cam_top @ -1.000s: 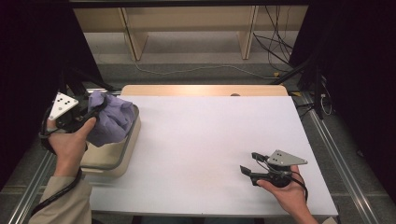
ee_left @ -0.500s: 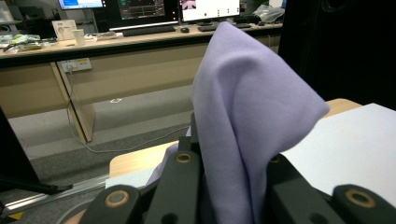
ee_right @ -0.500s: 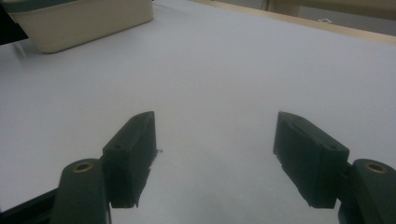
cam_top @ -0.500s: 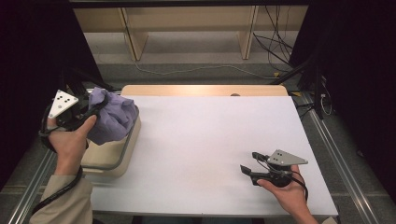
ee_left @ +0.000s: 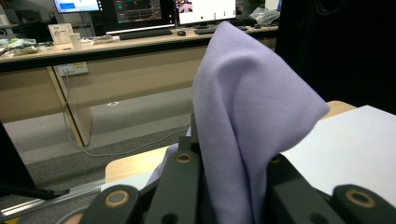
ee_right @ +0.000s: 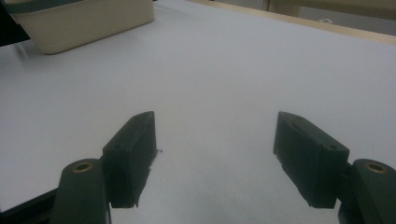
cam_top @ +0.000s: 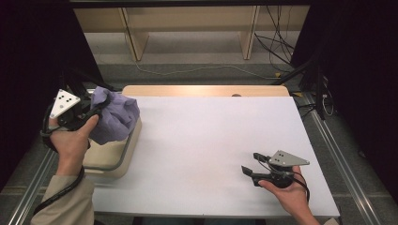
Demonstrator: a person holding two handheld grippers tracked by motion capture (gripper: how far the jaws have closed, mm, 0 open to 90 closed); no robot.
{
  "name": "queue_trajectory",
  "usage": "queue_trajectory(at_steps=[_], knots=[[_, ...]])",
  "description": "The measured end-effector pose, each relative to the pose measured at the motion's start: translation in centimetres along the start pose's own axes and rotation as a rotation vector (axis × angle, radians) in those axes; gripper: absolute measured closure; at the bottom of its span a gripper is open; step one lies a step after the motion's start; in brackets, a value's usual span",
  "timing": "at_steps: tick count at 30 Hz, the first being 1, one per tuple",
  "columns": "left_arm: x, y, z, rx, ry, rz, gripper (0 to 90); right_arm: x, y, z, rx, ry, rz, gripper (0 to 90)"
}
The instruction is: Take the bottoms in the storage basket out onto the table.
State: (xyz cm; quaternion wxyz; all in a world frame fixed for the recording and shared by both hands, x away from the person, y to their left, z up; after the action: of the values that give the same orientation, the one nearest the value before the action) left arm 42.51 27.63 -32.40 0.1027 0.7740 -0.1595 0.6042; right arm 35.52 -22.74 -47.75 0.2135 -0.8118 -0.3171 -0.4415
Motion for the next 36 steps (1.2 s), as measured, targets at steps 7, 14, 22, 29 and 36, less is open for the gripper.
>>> queue_trajectory(at_steps=[7,14,22,29,36], knots=[[0.2,0.3,-0.1,-0.007,0.007,0.001,83.6,0.0,0.0,0.0,0.002,0.002,0.004,31.0],[0.5,0.6,-0.3,-0.012,0.015,0.008,83.6,0.0,0.0,0.0,0.001,0.003,0.001,31.0],[0.6,1.2,-0.3,-0.028,0.014,0.012,83.6,0.0,0.0,0.0,0.000,0.004,-0.002,31.0],[0.9,1.6,-0.5,-0.039,0.024,0.013,83.6,0.0,0.0,0.1,0.001,0.002,-0.003,31.0],[1.0,2.1,-0.6,-0.058,0.026,0.011,83.6,0.0,0.0,0.1,0.004,0.003,0.002,30.8]])
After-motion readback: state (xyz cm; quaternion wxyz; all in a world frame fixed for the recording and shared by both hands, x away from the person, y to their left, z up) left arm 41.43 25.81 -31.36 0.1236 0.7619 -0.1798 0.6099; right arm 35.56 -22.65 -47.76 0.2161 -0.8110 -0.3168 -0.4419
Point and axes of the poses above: each handheld gripper's, and its own axes: z roughly forward along the jaws, x roughly out of its top, y roughly to its right, the point moved 4 cm from there along z, roughly forward along the jaws, and after that the axes turned 5 degrees about -y, right-handed, at the moved point
